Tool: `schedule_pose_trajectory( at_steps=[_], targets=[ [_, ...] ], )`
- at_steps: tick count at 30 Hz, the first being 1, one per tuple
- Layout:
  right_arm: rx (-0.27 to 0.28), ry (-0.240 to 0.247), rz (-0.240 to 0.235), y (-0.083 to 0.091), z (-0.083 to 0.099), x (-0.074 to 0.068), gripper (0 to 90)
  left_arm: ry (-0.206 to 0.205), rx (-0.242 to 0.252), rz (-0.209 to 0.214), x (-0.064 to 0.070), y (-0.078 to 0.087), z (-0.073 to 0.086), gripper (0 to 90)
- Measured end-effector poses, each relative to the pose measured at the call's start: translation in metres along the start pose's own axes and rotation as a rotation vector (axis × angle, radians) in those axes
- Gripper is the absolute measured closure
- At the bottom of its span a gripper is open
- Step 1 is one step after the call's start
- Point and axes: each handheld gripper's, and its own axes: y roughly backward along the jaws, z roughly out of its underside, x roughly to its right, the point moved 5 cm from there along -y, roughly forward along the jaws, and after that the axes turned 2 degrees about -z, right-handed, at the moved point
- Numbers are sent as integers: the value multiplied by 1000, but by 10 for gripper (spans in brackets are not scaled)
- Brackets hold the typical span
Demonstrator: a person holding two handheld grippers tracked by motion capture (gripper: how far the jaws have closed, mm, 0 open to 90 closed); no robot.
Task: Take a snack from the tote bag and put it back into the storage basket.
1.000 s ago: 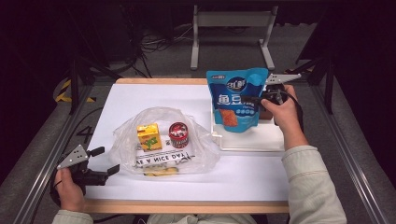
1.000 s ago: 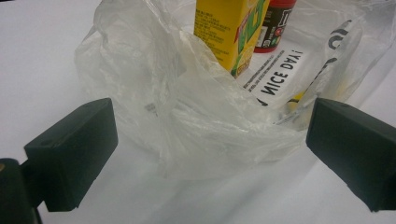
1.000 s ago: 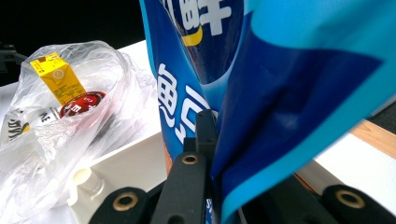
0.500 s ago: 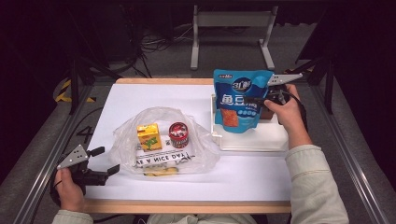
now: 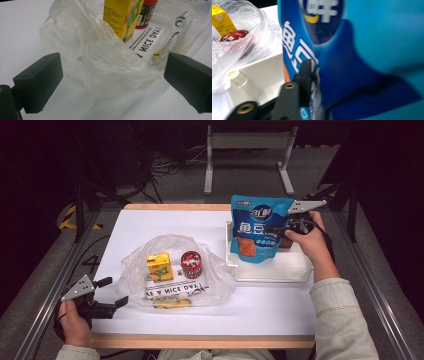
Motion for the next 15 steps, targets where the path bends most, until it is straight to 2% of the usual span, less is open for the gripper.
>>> schedule_pose_trajectory(
  at_steps=[4,9,15],
  targets=[
    [-3,1,2,2,1,-2,530,1,-3,0,0,0,0,26],
    [26,-21,20,10,-1,-4,359,1,-3,0,0,-1,0,26],
    [25,-12,45,22,-1,-11,298,0,-3,4,0,-2,-1,26]
  ],
)
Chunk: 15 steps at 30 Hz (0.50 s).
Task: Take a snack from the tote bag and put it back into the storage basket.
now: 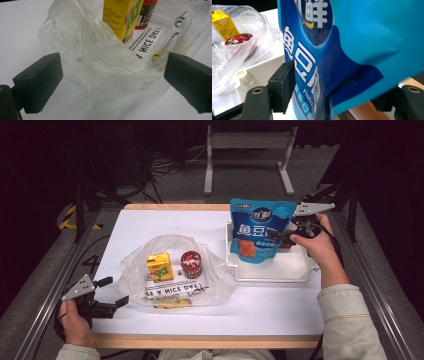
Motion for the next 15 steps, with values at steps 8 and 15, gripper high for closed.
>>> schedule_pose_trajectory(
  at_steps=[8,15],
  targets=[
    [5,-16,83,25,1,-7,257,-5,6,9,0,-4,-3,26],
    [-10,-25,130,47,6,-16,255,-6,4,14,-1,-7,-4,26]
  ],
)
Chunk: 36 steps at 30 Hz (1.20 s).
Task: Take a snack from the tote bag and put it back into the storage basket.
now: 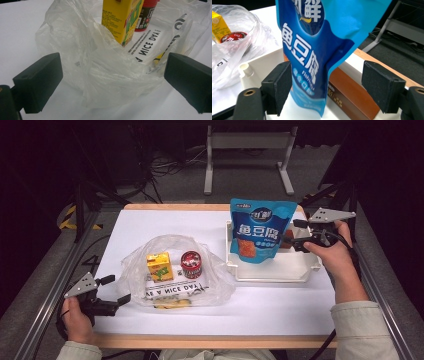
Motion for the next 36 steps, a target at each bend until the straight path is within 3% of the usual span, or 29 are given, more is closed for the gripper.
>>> schedule_pose_trajectory(
  at_steps=[5,13,15,25,36],
  targets=[
    [17,-12,17,18,-1,-6,258,-4,-2,0,1,0,-1,25],
    [0,-49,8,28,-2,-18,254,-12,-6,-2,1,0,-1,26],
    [-4,-38,-2,29,-3,-23,251,-6,1,-1,1,0,-1,25],
    [-12,19,-62,22,-15,-55,241,-8,-4,-3,1,1,-1,25],
    [16,39,-177,-3,-35,-87,225,-7,-3,-6,5,7,2,24]
  ],
)
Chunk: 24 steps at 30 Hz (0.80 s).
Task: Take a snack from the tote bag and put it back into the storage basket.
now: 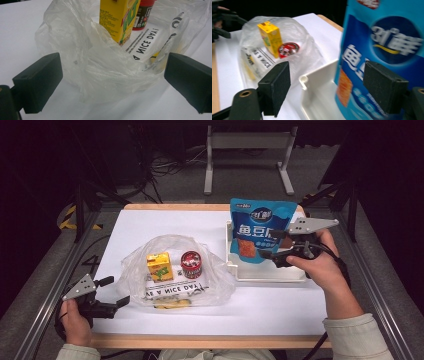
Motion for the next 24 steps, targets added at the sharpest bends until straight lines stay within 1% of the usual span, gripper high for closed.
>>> schedule_pose_trajectory(
  at_steps=[3,4,5,8,15,16,18,19,20,21,22,23,24],
  targets=[
    [11,17,-35,-13,-8,-9,217,-4,-6,-2,1,2,1,24],
    [14,20,-54,-19,-11,-13,214,-2,-5,-1,2,3,1,23],
    [14,20,-54,-19,-11,-13,214,-4,-4,-4,2,4,1,23],
    [13,36,-82,-32,-17,-19,208,-1,1,-7,3,7,2,23],
    [5,70,-136,-58,-29,-35,199,2,-3,-9,4,9,3,23],
    [4,78,-152,-64,-32,-39,198,2,-3,-8,4,9,4,23],
    [3,83,-157,-67,-34,-41,196,0,-3,-8,4,9,4,23],
    [-1,91,-172,-75,-37,-46,194,1,-2,-8,3,9,3,23],
    [-1,91,-172,-75,-37,-46,194,1,-2,-8,3,9,3,23],
    [-1,94,-179,-78,-39,-48,194,1,-1,-9,3,9,3,23],
    [-6,99,-192,-85,-41,-52,189,0,2,-8,3,8,3,23],
    [-6,99,-192,-85,-41,-52,189,-1,2,-8,2,8,3,23],
    [-8,103,-197,-89,-42,-54,189,-1,3,-8,2,8,3,23]
  ],
)
